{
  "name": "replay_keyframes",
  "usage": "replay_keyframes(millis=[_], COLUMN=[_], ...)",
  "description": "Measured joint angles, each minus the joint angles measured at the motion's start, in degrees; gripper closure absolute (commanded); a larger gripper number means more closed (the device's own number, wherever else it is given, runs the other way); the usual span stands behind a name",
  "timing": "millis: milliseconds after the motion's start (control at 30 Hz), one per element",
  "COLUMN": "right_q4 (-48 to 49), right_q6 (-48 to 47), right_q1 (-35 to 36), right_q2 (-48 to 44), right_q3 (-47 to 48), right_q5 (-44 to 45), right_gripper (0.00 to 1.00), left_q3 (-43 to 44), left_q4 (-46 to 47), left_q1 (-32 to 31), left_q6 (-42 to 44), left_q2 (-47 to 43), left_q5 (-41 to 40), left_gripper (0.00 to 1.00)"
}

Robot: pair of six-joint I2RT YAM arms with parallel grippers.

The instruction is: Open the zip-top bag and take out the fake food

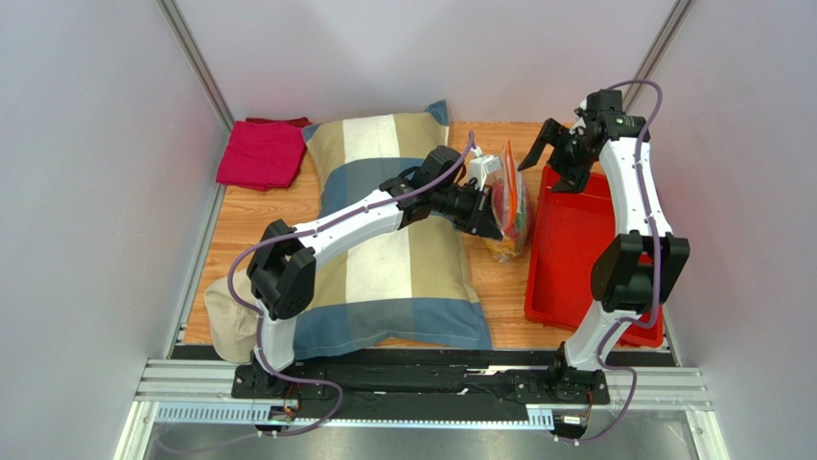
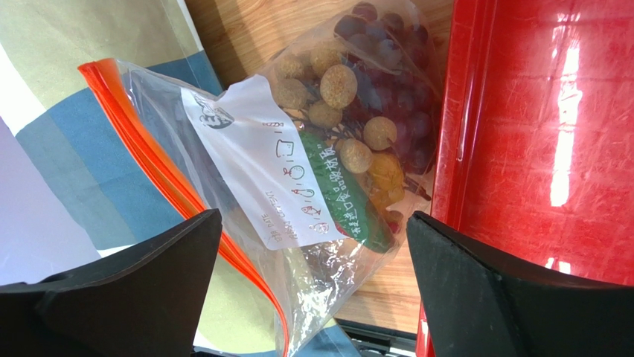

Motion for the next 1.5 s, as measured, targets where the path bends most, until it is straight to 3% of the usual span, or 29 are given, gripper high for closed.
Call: replay_keyframes(millis=[233,433,467,533,733,833,867,933,967,1000,1067,1267,1500], right_q4=[2.8,6.6,7.0,7.7,9.1,9.3,9.7,10.3,10.5,10.7,10.7,10.3,9.3], right_q6=[-1.4,-2.0,-2.0,-2.2,-2.8,-3.0,-3.0,-3.3,-3.4,-3.5,-3.5,-3.5,-3.0], right_q1=[2.2,4.4,4.9,5.5,6.4,6.5,6.5,6.6,6.6,6.7,6.9,8.1,8.6], right_q2=[-4.8,-6.4,-6.2,-5.6,-4.4,-4.3,-4.3,-4.3,-4.3,-4.3,-4.3,-5.7,-8.9], right_q3=[-4.5,-5.8,-5.8,-5.8,-7.1,-8.0,-8.3,-9.2,-9.7,-10.2,-10.6,-11.3,-12.5], right_q5=[-0.2,-2.3,-2.6,-2.8,-3.3,-4.0,-4.5,-5.4,-5.9,-6.3,-7.0,-8.3,-9.0], right_gripper=[0.46,0.55,0.64,0.70,0.79,0.88,0.99,1.00,1.00,1.00,1.00,1.00,1.00], left_q3=[0.0,0.4,0.5,0.5,0.5,0.5,0.5,0.7,1.0,1.3,1.8,8.0,26.3], left_q4=[0.0,-0.1,-0.1,-0.2,-0.4,-0.4,-0.5,-0.8,-1.4,-1.9,-3.1,-7.3,-14.8], left_q1=[0.0,-0.1,-0.1,-0.2,-0.2,-0.3,-0.3,-0.5,-0.7,-0.9,-1.2,-1.0,1.3], left_q6=[0.0,0.0,0.0,0.0,0.0,0.0,0.1,0.5,0.9,1.5,2.7,3.3,0.8], left_q2=[0.0,0.0,0.0,0.0,0.0,0.0,0.0,0.0,0.0,0.0,-0.2,-0.5,5.0], left_q5=[0.0,-0.1,-0.1,-0.2,-0.4,-0.4,-0.5,-0.8,-1.4,-2.1,-3.7,-12.0,-22.9], left_gripper=[1.00,1.00,1.00,1.00,1.00,1.00,0.98,0.86,0.74,0.69,0.50,0.52,0.59])
